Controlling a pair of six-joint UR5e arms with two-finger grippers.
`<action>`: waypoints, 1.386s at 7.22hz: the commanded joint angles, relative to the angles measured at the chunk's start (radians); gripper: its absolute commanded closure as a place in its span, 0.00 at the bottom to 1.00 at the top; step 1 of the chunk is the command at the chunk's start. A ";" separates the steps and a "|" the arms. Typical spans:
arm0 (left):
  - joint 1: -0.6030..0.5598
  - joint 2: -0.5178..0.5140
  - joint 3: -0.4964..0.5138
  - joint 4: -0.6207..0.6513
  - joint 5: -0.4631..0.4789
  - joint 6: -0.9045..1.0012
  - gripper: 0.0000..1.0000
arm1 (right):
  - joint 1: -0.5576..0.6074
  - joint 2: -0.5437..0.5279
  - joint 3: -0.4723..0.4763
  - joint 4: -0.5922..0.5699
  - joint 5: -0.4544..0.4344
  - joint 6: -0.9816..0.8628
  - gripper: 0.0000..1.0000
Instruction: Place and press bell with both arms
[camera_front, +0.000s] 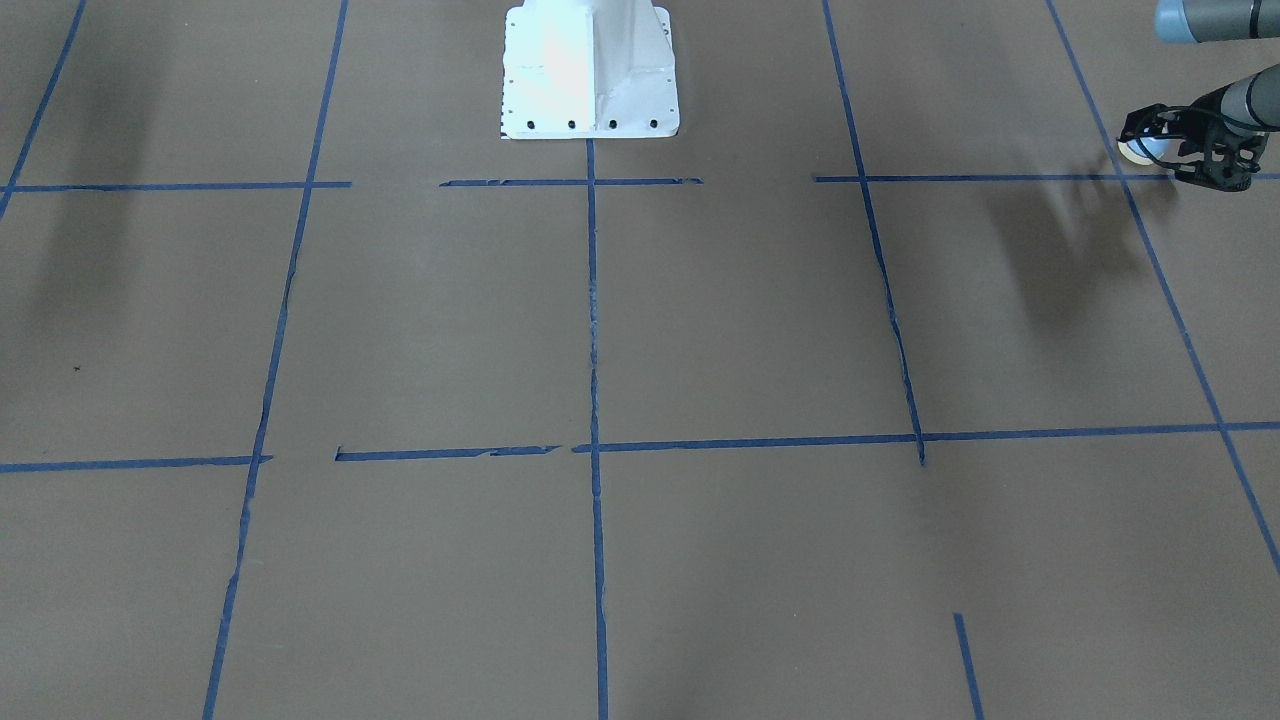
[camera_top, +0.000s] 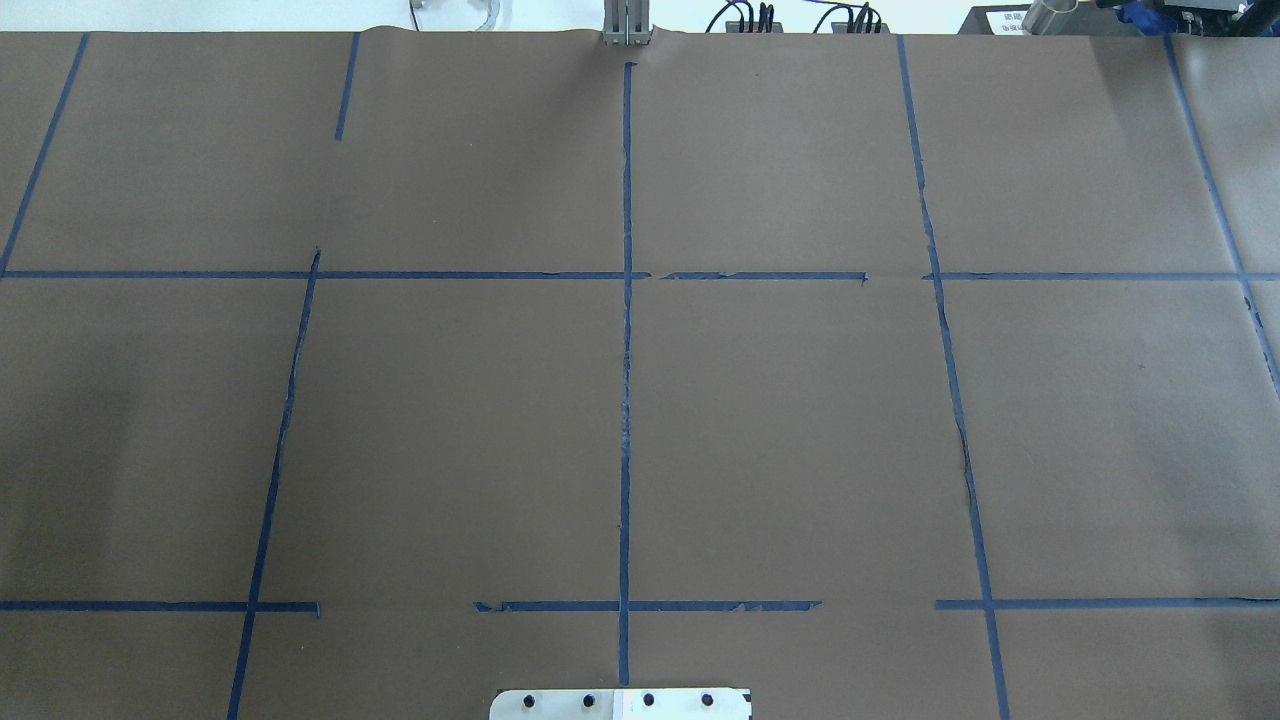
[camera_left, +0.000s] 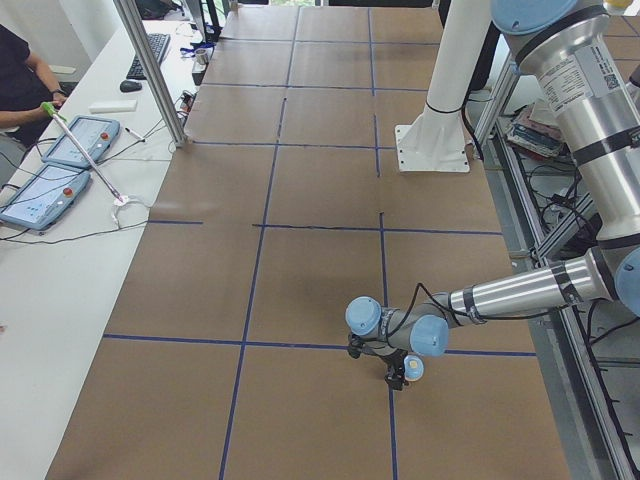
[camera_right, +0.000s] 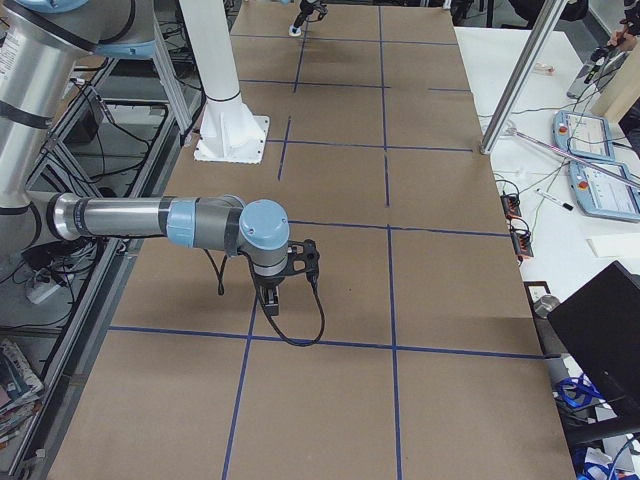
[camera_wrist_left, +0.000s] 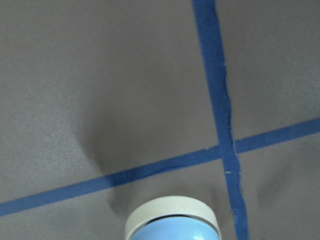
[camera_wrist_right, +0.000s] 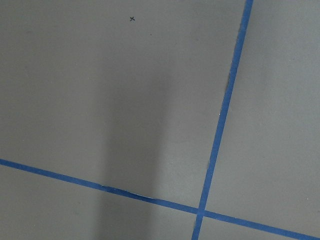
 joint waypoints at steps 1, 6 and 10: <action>0.036 -0.001 0.002 -0.029 0.005 -0.065 0.00 | 0.000 0.000 0.000 0.000 0.000 0.000 0.00; 0.057 -0.001 0.017 -0.026 0.005 -0.079 0.18 | -0.002 0.000 0.000 0.000 0.001 0.000 0.00; 0.054 0.008 -0.061 -0.133 -0.003 -0.146 0.85 | -0.003 0.000 0.000 0.000 0.001 0.000 0.00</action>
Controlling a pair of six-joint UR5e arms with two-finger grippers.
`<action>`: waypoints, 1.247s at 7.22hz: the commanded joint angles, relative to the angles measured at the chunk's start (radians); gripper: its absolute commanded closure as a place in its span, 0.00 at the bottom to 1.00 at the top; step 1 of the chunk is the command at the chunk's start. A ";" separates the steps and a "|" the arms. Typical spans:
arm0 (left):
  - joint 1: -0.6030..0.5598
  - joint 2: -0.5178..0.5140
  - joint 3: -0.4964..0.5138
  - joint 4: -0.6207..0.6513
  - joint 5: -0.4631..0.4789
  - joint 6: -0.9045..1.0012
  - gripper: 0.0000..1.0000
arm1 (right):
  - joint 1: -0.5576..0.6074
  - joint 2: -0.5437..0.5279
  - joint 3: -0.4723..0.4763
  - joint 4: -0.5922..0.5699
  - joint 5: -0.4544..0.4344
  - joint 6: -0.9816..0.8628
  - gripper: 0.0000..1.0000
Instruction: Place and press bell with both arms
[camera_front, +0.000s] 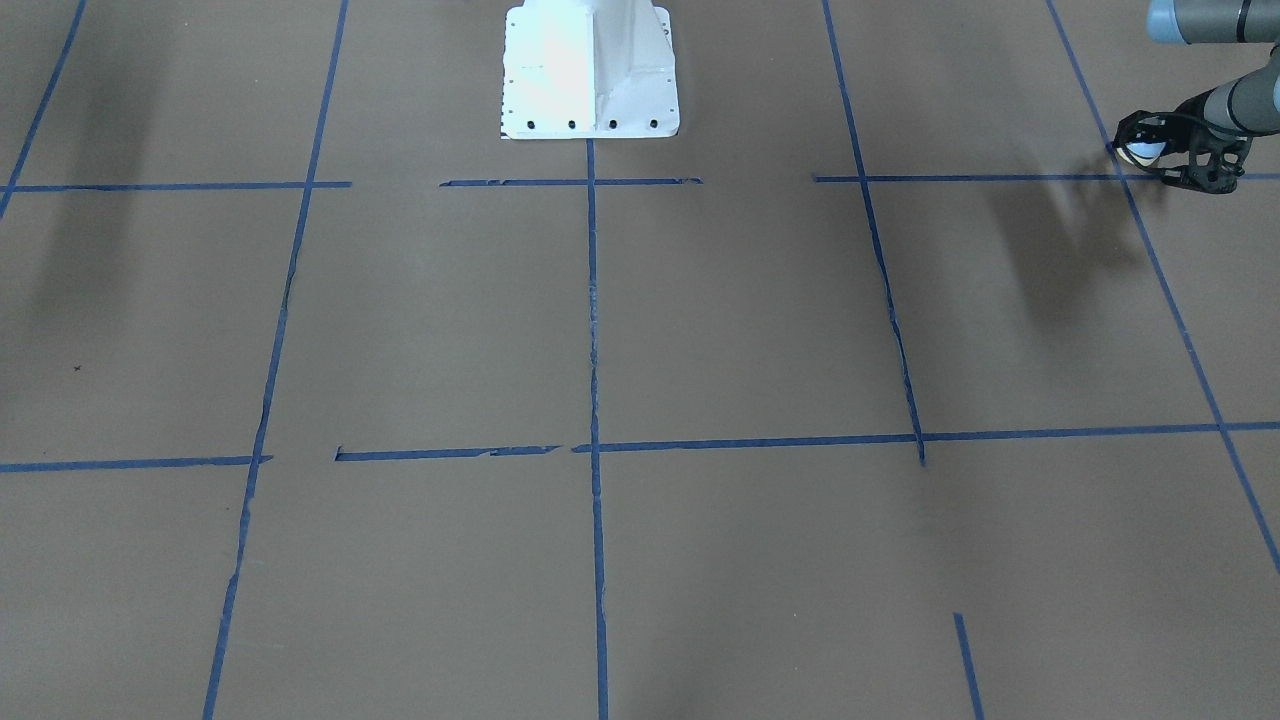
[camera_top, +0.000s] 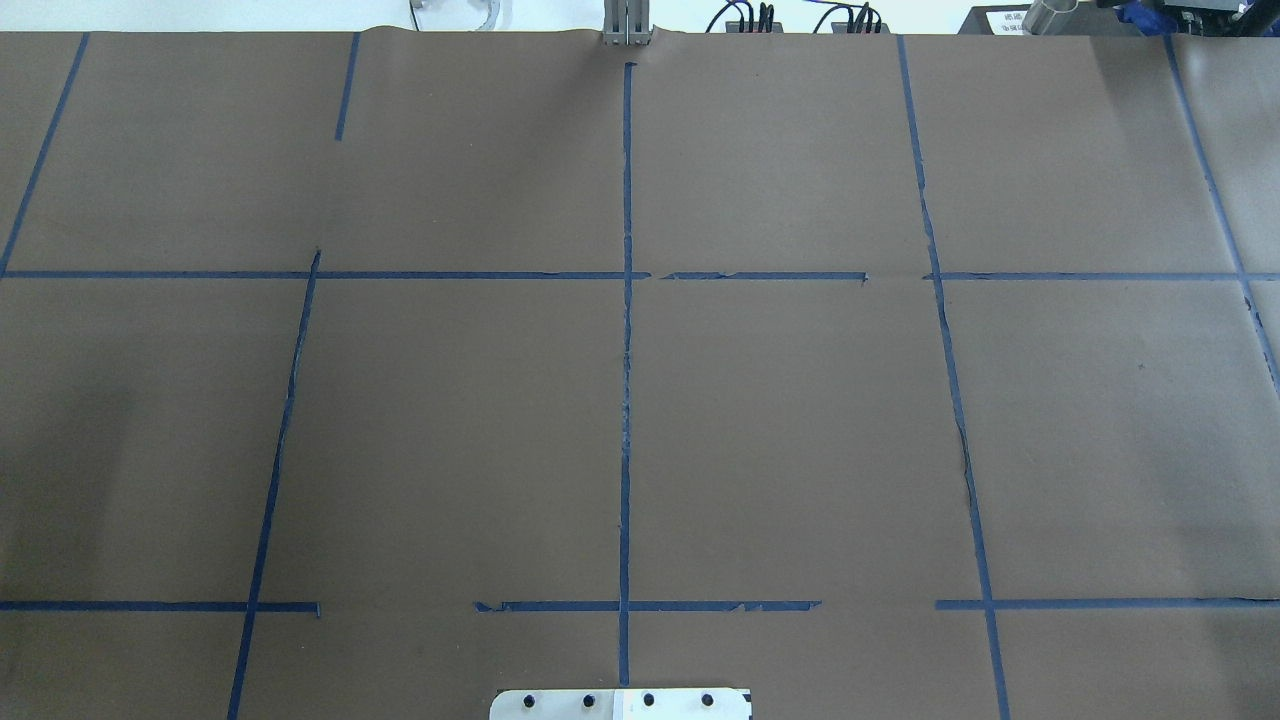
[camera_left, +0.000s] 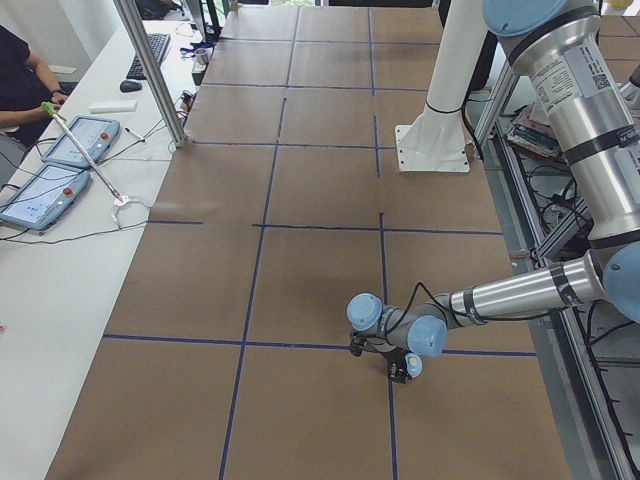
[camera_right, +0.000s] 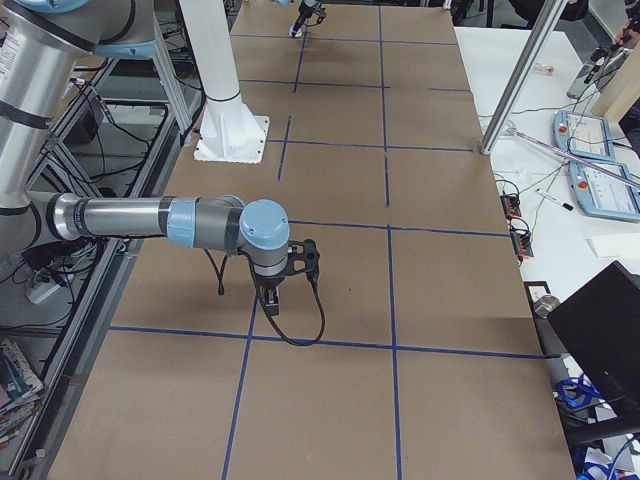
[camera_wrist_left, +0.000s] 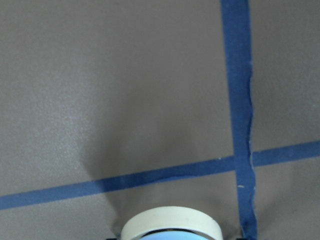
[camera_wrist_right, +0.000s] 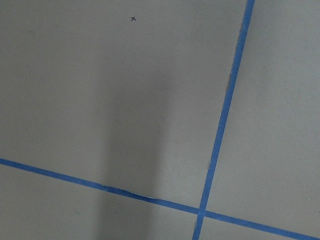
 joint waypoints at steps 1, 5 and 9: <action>0.000 -0.001 -0.147 -0.051 -0.005 -0.138 0.88 | -0.001 0.000 0.000 0.000 0.000 0.000 0.00; 0.161 -0.325 -0.306 0.001 -0.002 -0.619 0.88 | -0.001 0.002 0.000 0.000 0.000 0.003 0.00; 0.268 -1.043 -0.114 0.544 0.065 -0.832 0.88 | -0.001 0.003 -0.001 0.000 0.000 0.006 0.00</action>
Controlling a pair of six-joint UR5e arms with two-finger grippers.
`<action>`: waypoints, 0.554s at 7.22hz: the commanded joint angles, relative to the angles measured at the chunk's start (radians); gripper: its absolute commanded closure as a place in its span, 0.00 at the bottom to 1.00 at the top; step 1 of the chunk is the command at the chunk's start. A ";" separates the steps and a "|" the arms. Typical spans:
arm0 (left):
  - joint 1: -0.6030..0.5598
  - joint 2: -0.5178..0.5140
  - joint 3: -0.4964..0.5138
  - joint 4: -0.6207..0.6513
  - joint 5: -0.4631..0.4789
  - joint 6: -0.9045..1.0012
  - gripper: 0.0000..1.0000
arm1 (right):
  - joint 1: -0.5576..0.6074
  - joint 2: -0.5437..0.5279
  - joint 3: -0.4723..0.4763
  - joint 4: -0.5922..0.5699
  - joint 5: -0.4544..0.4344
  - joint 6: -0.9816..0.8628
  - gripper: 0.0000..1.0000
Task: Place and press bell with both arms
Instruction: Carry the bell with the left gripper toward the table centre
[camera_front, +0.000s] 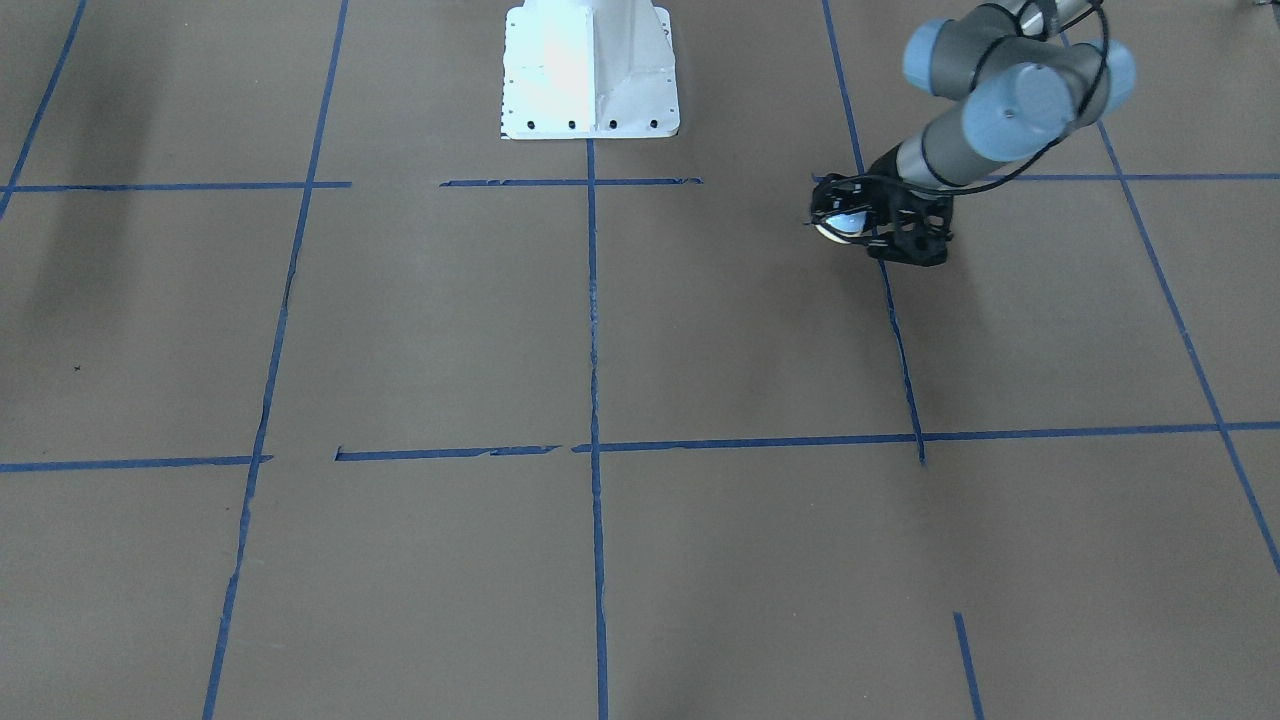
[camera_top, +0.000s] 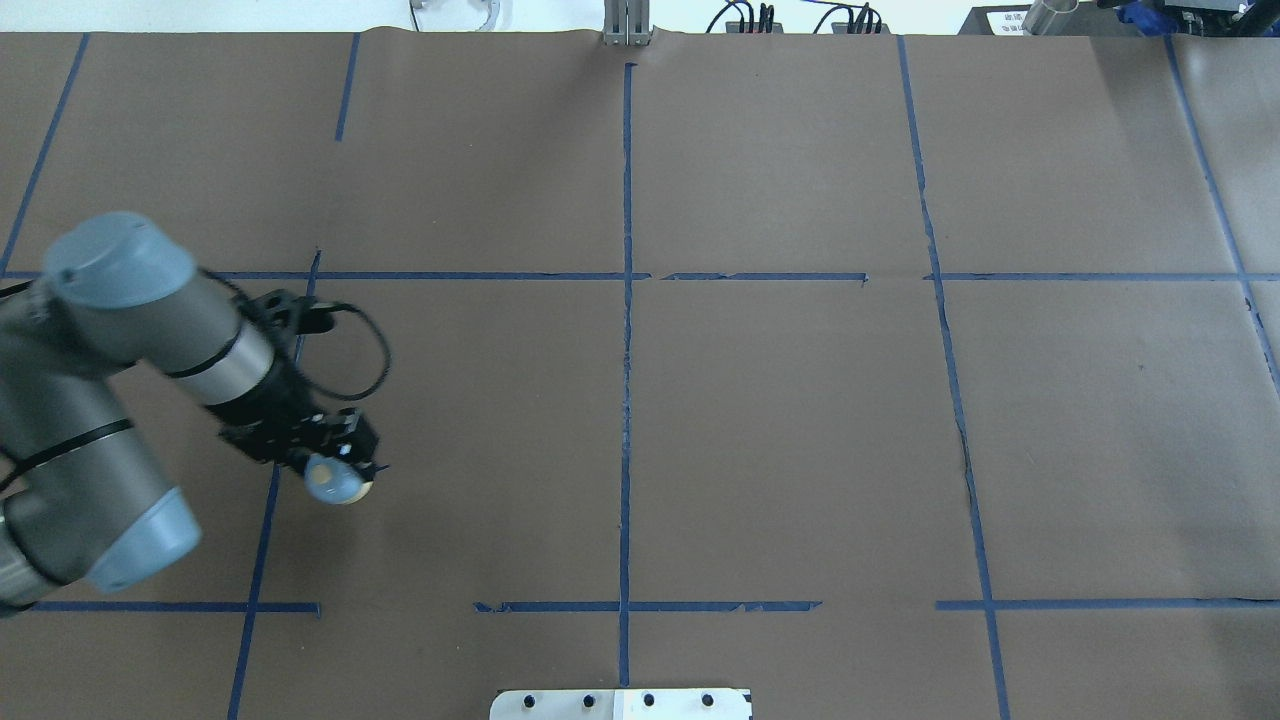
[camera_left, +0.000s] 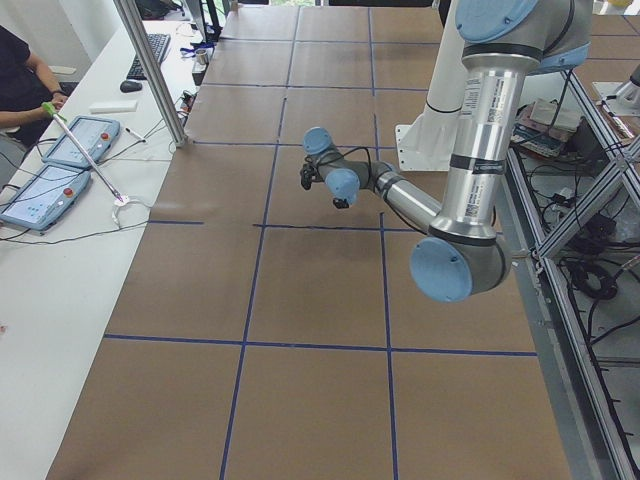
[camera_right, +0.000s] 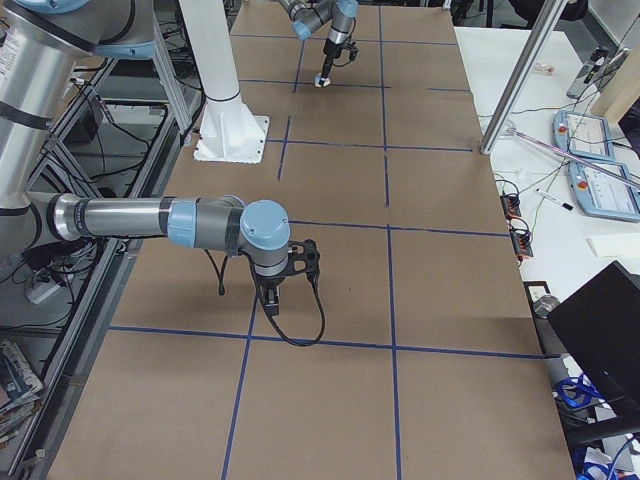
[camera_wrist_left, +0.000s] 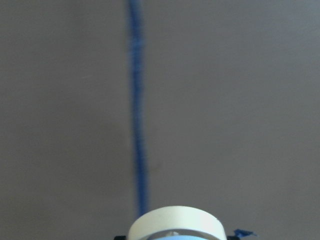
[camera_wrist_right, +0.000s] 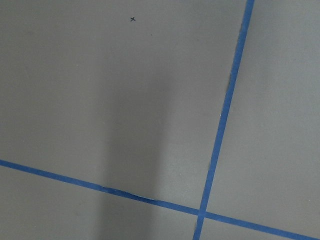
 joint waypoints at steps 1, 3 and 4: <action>0.041 -0.412 0.266 0.215 0.102 -0.113 0.88 | 0.000 0.000 0.000 0.000 0.000 0.001 0.00; 0.041 -0.628 0.537 0.144 0.115 -0.233 0.88 | 0.000 0.000 0.000 0.000 0.000 0.001 0.00; 0.041 -0.685 0.630 0.063 0.165 -0.309 0.88 | 0.000 0.002 0.000 0.000 0.000 0.002 0.00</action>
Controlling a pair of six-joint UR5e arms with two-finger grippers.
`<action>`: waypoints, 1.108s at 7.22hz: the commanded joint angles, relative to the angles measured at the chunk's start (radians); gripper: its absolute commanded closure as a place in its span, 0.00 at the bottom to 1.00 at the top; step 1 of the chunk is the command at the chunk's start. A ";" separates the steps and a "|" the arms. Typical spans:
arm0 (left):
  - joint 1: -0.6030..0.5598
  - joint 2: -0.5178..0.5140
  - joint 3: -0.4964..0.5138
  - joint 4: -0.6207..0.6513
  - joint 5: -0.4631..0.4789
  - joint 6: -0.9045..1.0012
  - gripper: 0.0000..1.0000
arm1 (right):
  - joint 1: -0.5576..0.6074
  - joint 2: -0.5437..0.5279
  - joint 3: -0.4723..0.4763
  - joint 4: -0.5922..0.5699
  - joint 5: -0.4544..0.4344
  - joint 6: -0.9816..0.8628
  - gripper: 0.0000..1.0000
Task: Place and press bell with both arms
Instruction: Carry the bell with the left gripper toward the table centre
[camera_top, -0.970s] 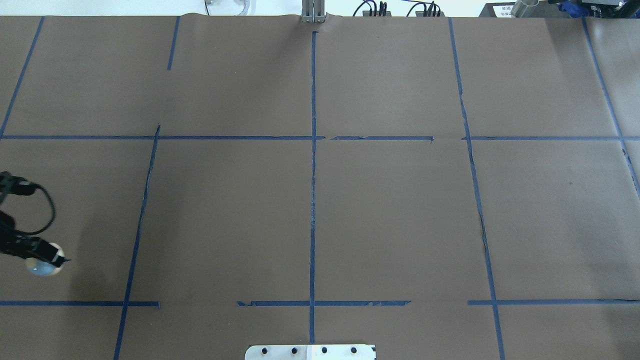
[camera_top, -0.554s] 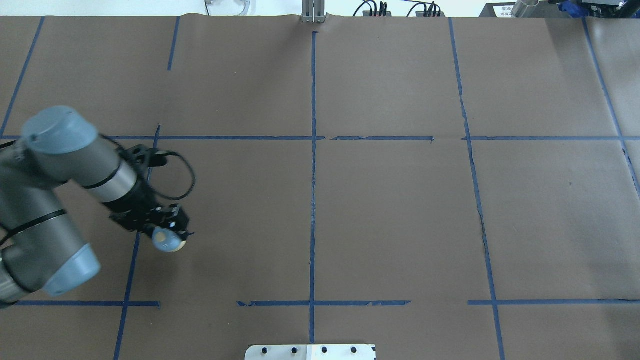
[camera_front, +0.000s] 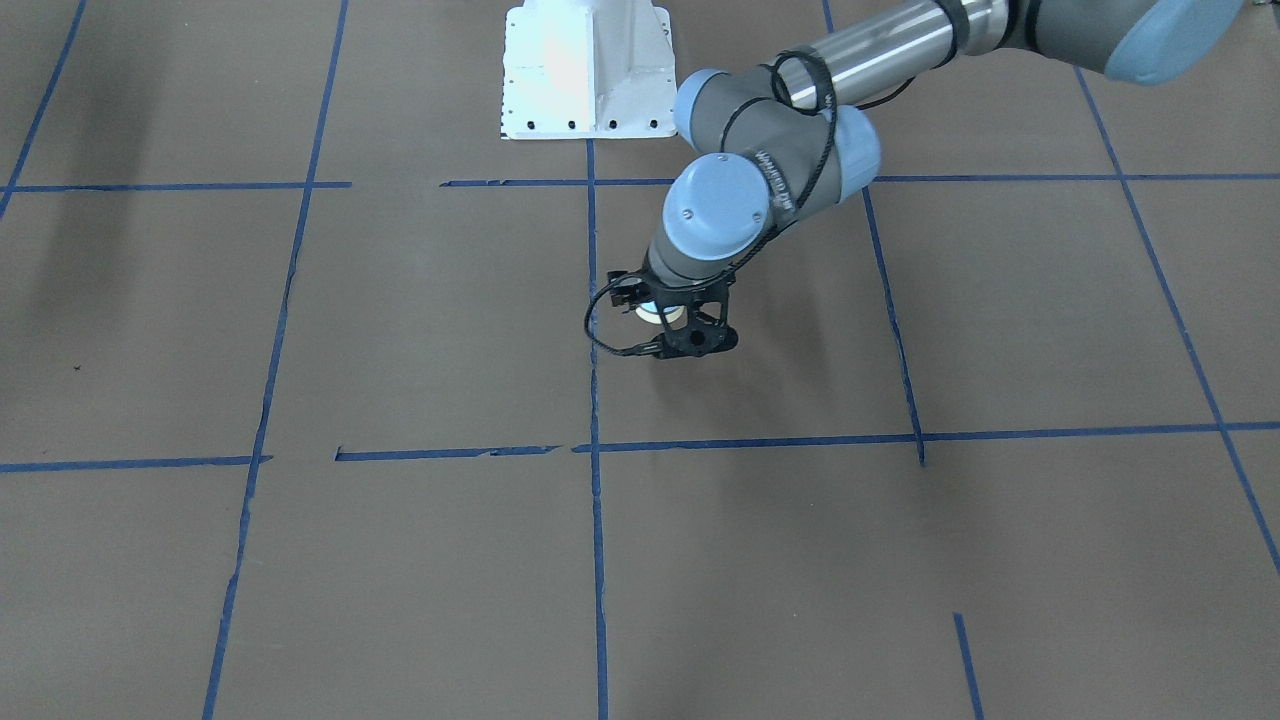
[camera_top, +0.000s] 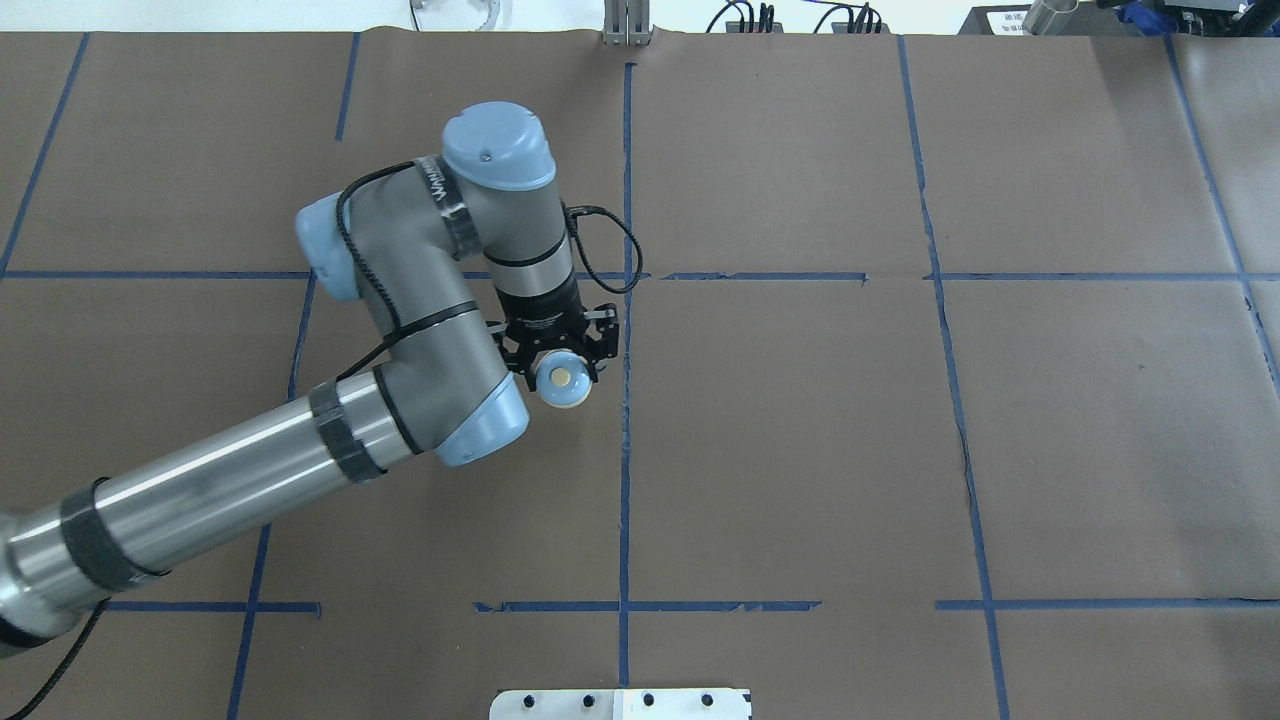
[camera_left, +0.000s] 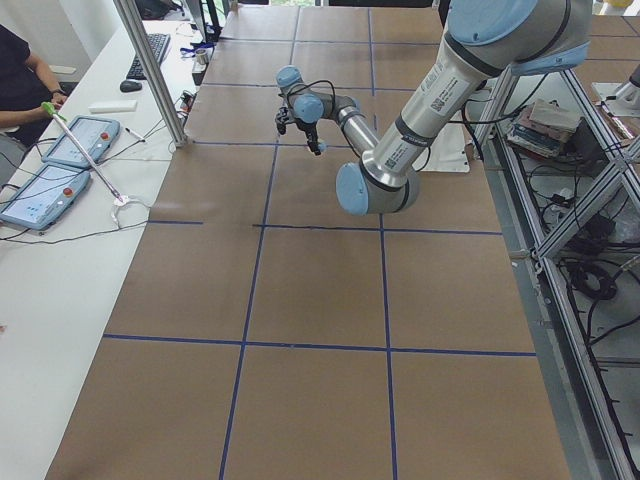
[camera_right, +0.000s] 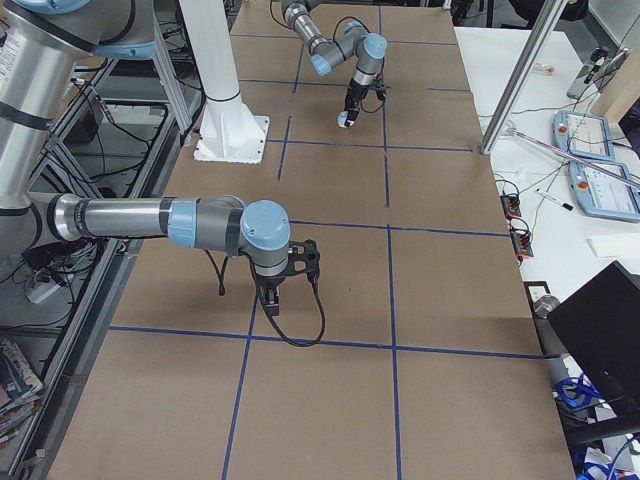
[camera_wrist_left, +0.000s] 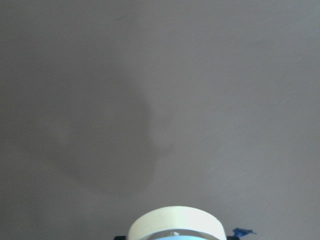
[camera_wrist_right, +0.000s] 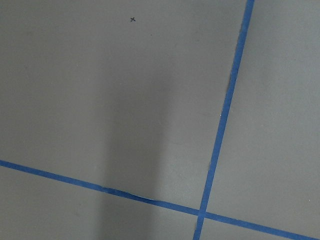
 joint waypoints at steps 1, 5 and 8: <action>0.001 -0.138 0.231 -0.147 0.052 -0.105 0.86 | -0.002 0.001 0.000 0.000 0.000 0.001 0.00; 0.001 -0.177 0.313 -0.189 0.077 -0.105 0.59 | 0.000 0.001 0.002 0.000 0.020 0.001 0.00; 0.015 -0.173 0.315 -0.191 0.077 -0.108 0.48 | -0.002 0.001 0.002 0.000 0.020 0.001 0.00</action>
